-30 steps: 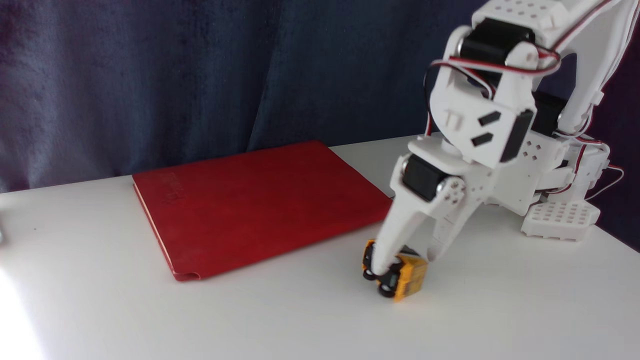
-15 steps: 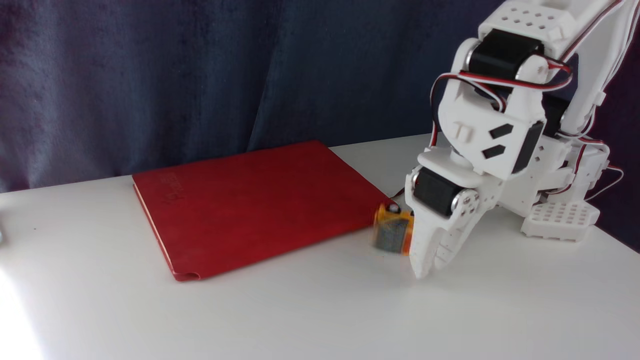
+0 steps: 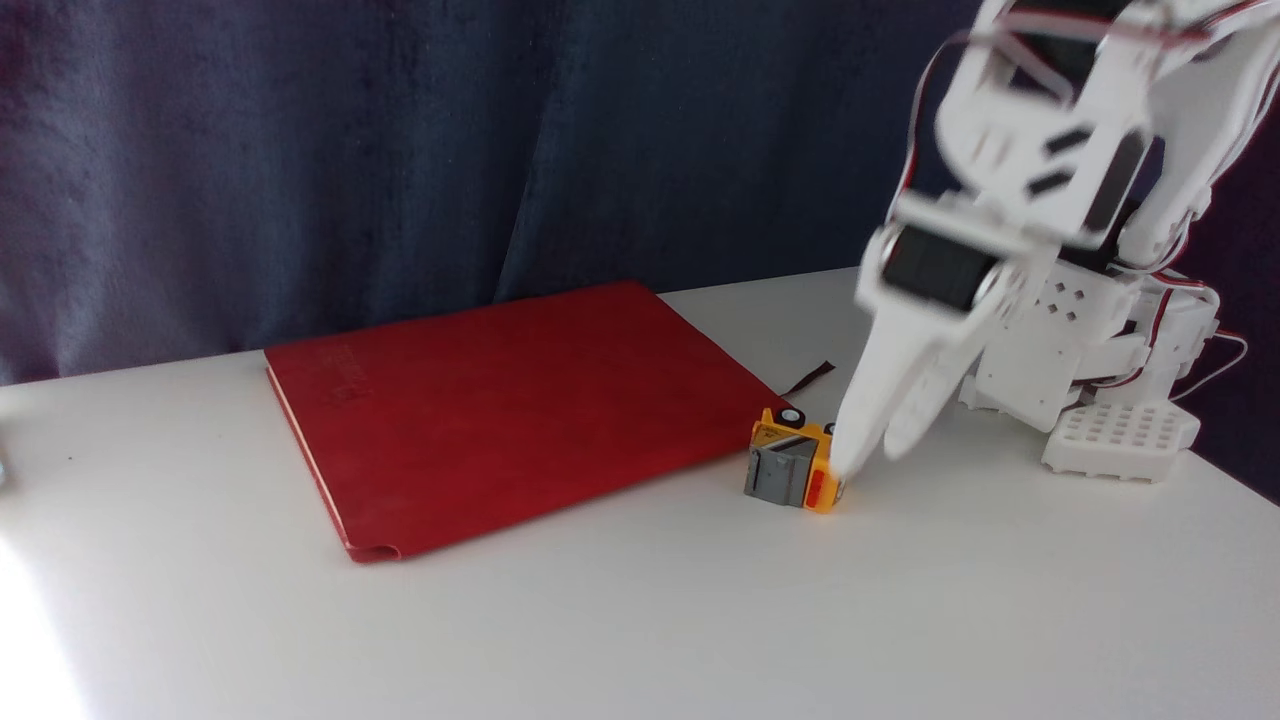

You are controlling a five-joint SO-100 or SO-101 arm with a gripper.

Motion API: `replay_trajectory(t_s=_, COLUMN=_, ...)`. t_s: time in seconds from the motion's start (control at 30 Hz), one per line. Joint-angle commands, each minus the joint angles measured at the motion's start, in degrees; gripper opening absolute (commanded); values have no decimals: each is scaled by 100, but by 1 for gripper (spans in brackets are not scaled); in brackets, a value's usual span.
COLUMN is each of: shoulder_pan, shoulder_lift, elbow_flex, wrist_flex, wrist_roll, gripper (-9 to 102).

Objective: Grasp a toy truck onto the red notebook.

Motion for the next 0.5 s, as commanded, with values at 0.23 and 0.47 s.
replay_trajectory(t_s=0.23, shoulder_pan=1626, shoulder_lift=-132, elbow_flex=483, wrist_flex=-422, wrist_roll=-738, gripper=24)
replay_trajectory(t_s=0.47, shoulder_pan=1731, shoulder_lift=-1090, elbow_flex=765, wrist_flex=-1125, wrist_roll=-861, gripper=24)
